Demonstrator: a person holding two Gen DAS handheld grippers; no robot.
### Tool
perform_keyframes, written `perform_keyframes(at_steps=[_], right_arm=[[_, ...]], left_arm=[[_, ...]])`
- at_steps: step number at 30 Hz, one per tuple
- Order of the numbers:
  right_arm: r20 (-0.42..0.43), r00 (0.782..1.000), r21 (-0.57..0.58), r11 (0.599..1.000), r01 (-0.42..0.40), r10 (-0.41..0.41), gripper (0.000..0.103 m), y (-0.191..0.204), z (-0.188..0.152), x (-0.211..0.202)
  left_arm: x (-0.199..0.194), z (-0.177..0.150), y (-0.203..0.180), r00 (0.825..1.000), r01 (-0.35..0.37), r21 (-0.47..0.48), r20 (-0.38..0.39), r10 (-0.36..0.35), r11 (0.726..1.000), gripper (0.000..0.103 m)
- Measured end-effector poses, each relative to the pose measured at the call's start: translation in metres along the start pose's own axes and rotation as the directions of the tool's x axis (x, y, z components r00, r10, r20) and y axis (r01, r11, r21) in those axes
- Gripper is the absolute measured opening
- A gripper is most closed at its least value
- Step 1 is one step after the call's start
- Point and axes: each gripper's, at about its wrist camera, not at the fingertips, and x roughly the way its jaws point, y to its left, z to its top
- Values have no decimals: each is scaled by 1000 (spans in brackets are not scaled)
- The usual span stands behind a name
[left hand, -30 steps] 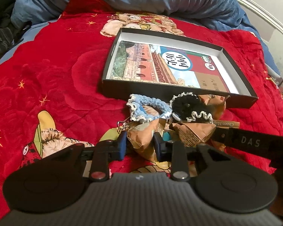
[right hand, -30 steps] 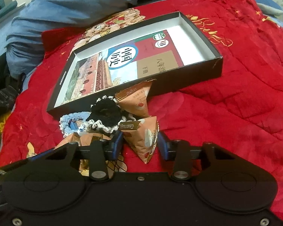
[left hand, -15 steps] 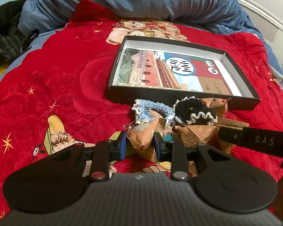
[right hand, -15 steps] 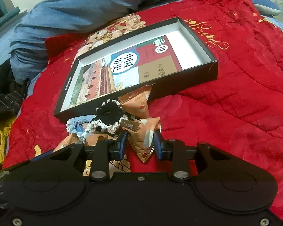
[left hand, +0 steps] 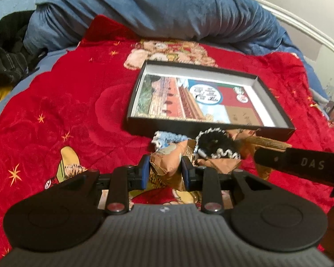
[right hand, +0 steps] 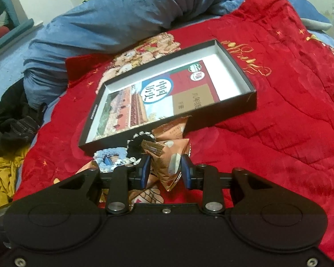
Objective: Organize objects
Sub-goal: 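Lift both held brown packets and carry them over the black box lid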
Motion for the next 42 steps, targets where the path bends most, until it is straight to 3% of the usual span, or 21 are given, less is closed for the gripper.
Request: perform_keyframes(at_steps=[11, 23, 33, 38, 42], right_arm=[[55, 995, -12, 997, -77, 78, 29, 7, 4, -13], [71, 990, 1, 992, -123, 122, 29, 7, 13, -11], [125, 971, -6, 979, -203, 202, 28, 9, 27, -17], [172, 955, -27, 971, -240, 241, 28, 5, 41, -15], [187, 949, -27, 967, -252, 253, 28, -3, 53, -10]], left_arm=[[-10, 6, 2, 997, 44, -18, 62, -43, 999, 34], [-17, 8, -4, 989, 70, 26, 129, -73, 997, 34], [-25, 16, 7, 974, 97, -27, 208, -89, 995, 34], [-25, 31, 13, 963, 58, -7, 265, -54, 998, 34], [-25, 47, 30, 954, 40, -48, 299, -24, 998, 34]])
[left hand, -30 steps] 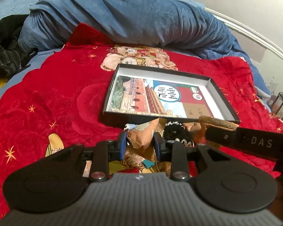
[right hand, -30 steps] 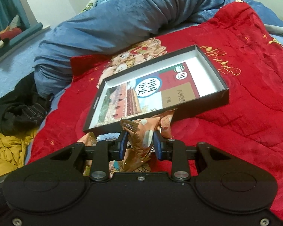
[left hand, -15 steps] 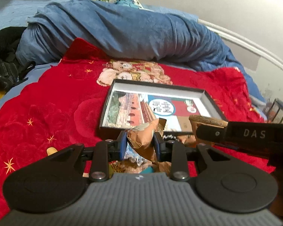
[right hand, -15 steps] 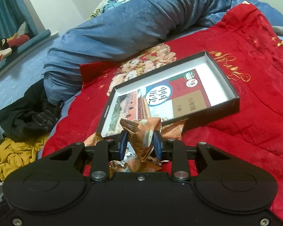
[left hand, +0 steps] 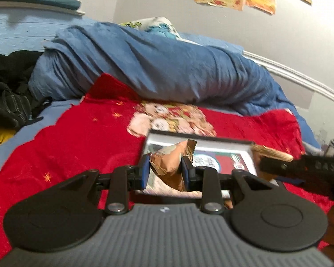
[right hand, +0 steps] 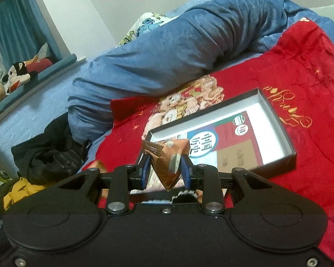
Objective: Organize objects
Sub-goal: 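Lift both held brown packets and carry them over the black box lid, then lower both held packets onto the textbook inside the box lid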
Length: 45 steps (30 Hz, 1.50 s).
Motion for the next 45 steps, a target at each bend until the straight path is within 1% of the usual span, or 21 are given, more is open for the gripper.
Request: perform_keyframes(at_steps=[4, 7, 12, 15, 17, 19, 22, 23, 26, 28, 30, 31, 34, 36, 39, 41, 45], right_arm=[[7, 1000, -34, 999, -20, 21, 28, 0, 10, 5], [-3, 999, -24, 999, -46, 46, 28, 0, 11, 14], [-50, 998, -28, 999, -45, 43, 28, 3, 11, 35], [-80, 996, -20, 999, -32, 31, 28, 1, 15, 51], [-96, 995, -28, 999, -22, 19, 28, -1, 18, 63], [-114, 993, -23, 999, -25, 22, 28, -4, 19, 76], [-129, 992, -16, 1000, -18, 16, 28, -10, 20, 99], [-130, 991, -6, 1000, -15, 14, 28, -13, 20, 106], [-134, 991, 52, 999, -10, 17, 28, -24, 17, 120], [-162, 987, 68, 998, 3, 8, 28, -29, 13, 127], [-186, 983, 46, 999, 13, -4, 28, -27, 9, 131], [-196, 981, 35, 999, 17, -9, 28, -26, 7, 133], [-234, 971, 4, 999, 38, -36, 28, -20, -2, 138], [-251, 966, -19, 998, 63, -66, 28, -16, -7, 139], [-257, 961, -56, 994, 89, -100, 28, -10, -12, 138], [-249, 961, -91, 990, 103, -123, 28, -5, -13, 134], [-248, 960, -83, 990, 115, -132, 28, -6, -15, 132]], left_arm=[[10, 14, 16, 1000, -16, -31, 11, 17, 999, 34], [22, 20, 21, 999, -31, -19, -17, 31, 999, 34], [38, 30, 15, 999, 16, 2, -39, -16, 1000, 34], [54, 38, 12, 997, 52, 6, -62, -51, 999, 34], [68, 40, 13, 993, 77, 4, -91, -77, 997, 34], [79, 40, 16, 991, 77, -7, -109, -78, 997, 34], [91, 34, 23, 988, 71, -52, -136, -77, 996, 34], [94, 30, 23, 987, 67, -46, -142, -73, 997, 34], [104, 21, 17, 984, 45, 8, -172, -43, 999, 34], [111, 15, 13, 980, 46, 9, -197, -43, 999, 35], [116, 8, 8, 975, 50, 21, -216, -44, 999, 35], [117, 4, 4, 974, 44, 41, -225, -34, 998, 35], [120, -6, -4, 967, -5, 109, -253, 32, 994, 35], [120, -11, -5, 964, -27, 129, -258, 60, 991, 35], [119, -16, -1, 956, -49, 122, -281, 82, 991, 35], [119, -16, 2, 954, -46, 104, -291, 75, 993, 35], [118, -16, 0, 947, -54, 108, -310, 86, 993, 35]])
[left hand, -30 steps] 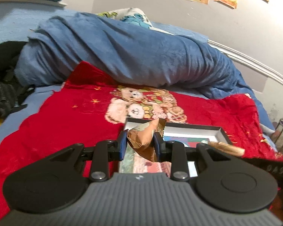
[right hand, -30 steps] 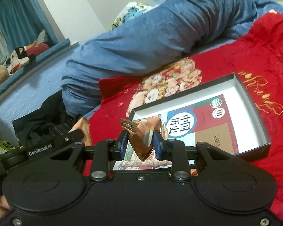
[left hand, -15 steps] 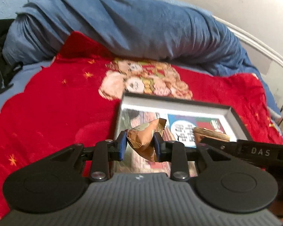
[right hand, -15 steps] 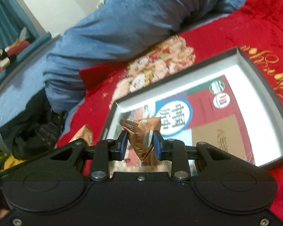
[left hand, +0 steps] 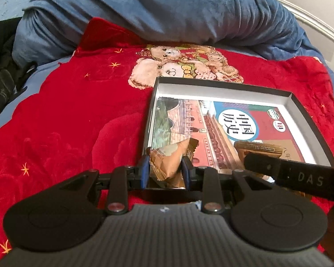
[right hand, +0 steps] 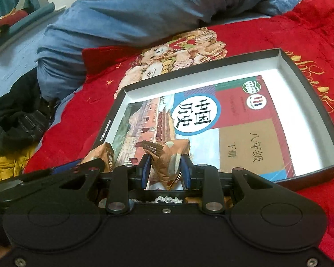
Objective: Organize objects
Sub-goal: 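Lower both held packets onto the textbook inside the box lid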
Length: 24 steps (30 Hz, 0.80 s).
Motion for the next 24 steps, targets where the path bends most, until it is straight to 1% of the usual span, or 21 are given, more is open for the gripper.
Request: perform_keyframes(at_steps=[5, 9, 16, 19, 24], right_arm=[[-1, 1000, 1, 1000, 5, -5, 28, -1, 1, 0], [-4, 1000, -10, 1000, 10, -10, 28, 0, 0, 2], [-16, 1000, -16, 1000, 21, -21, 28, 0, -2, 6], [-17, 1000, -17, 1000, 23, -23, 29, 0, -2, 6], [-16, 999, -24, 999, 36, -37, 29, 0, -2, 6]], left_arm=[[0, 0, -1, 1000, -4, 5, -5, 4, 1000, 34], [2, 2, 1, 1000, 5, -10, -12, -5, 1000, 35], [6, 2, -1, 1000, 5, 4, -16, -5, 1000, 35], [8, 1, -2, 999, 19, 12, -33, -19, 1000, 35], [5, 1, -3, 999, 32, 11, -26, -31, 999, 35]])
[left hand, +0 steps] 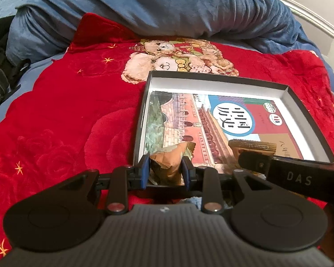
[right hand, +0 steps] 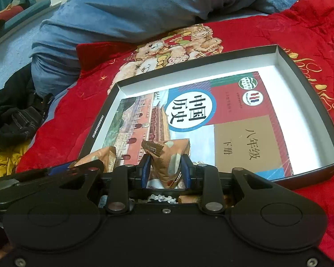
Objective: Organize objects
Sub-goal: 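Lower both held packets onto the textbook inside the box lid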
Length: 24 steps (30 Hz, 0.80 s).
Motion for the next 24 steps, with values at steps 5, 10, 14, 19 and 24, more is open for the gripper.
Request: perform_keyframes(at_steps=[5, 10, 14, 19, 24], right_arm=[[1, 1000, 1, 1000, 0, 0, 29, 0, -1, -1], [2, 1000, 3, 1000, -17, 17, 29, 1, -1, -1], [2, 1000, 0, 1000, -21, 21, 29, 2, 0, 1], [3, 1000, -12, 1000, -17, 17, 29, 4, -1, 2], [0, 1000, -26, 1000, -13, 13, 29, 7, -1, 2]], left_arm=[[-1, -2, 0, 1000, 4, -5, 3, -4, 1000, 35], [0, -2, 1, 1000, 6, -8, 4, -6, 1000, 35], [1, -2, 1, 1000, 12, -13, 4, -12, 1000, 35], [1, -2, 0, 1000, 11, -10, 5, -11, 1000, 35], [1, -2, -1, 1000, 10, -6, 7, -10, 1000, 35]])
